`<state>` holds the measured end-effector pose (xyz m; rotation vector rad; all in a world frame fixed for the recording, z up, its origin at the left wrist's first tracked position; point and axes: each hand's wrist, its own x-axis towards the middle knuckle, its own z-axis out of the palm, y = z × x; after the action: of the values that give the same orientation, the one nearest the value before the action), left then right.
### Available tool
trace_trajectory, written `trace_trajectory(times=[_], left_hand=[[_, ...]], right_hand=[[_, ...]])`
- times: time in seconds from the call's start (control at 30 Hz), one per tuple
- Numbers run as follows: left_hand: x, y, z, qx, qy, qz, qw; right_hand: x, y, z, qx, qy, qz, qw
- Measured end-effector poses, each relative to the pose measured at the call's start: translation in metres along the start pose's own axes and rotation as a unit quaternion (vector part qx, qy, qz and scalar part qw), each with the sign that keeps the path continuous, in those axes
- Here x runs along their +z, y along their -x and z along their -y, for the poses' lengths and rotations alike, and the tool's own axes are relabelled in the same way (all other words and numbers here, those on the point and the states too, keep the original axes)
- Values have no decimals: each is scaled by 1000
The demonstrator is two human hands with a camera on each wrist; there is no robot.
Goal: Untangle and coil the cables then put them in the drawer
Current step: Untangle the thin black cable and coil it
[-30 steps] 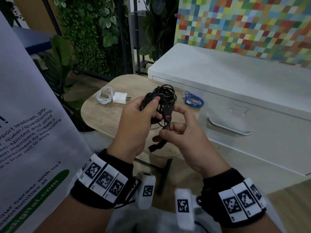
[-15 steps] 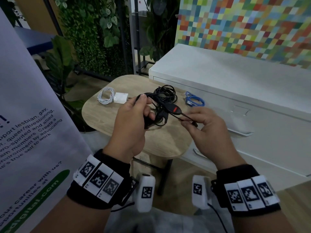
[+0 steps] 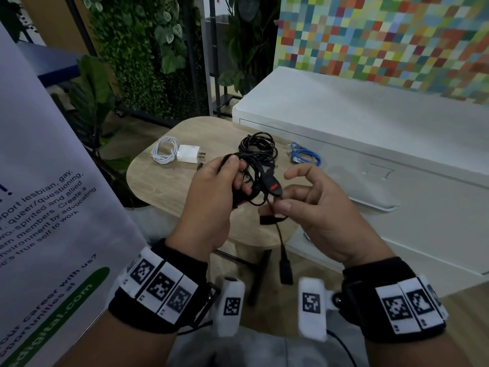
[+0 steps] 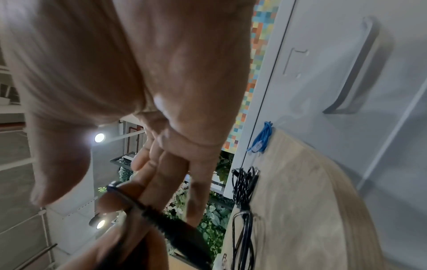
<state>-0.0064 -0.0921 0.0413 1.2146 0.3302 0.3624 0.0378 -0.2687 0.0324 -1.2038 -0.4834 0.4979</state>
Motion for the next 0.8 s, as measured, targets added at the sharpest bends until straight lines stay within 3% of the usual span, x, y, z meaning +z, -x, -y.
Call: trace_trajectory(times=[0.13,0.23,0.33,0.43,0.53,0.8], left_hand=[[0,-1,3,15,-15,-2,1000],[-4,-1,6,48,-73,-13,996],[-8,2,8,81,-127,-10,989],[-9,3,8,91,-128,-8,988],[-8,4,6,83,-93,-5,992],[-11,4,5,45,-45,28,998]], right_hand=[[9,1,-3,27,-35,5,999],[10,0,-5,-12,63,-45,997],[8,-5,-10,-79,259,-130,954],[13,-5,-20,-137,352,-154,913],[17,-6,-26,-147,351,-169,909],[23,-8,-21,-145,285,-166,933]])
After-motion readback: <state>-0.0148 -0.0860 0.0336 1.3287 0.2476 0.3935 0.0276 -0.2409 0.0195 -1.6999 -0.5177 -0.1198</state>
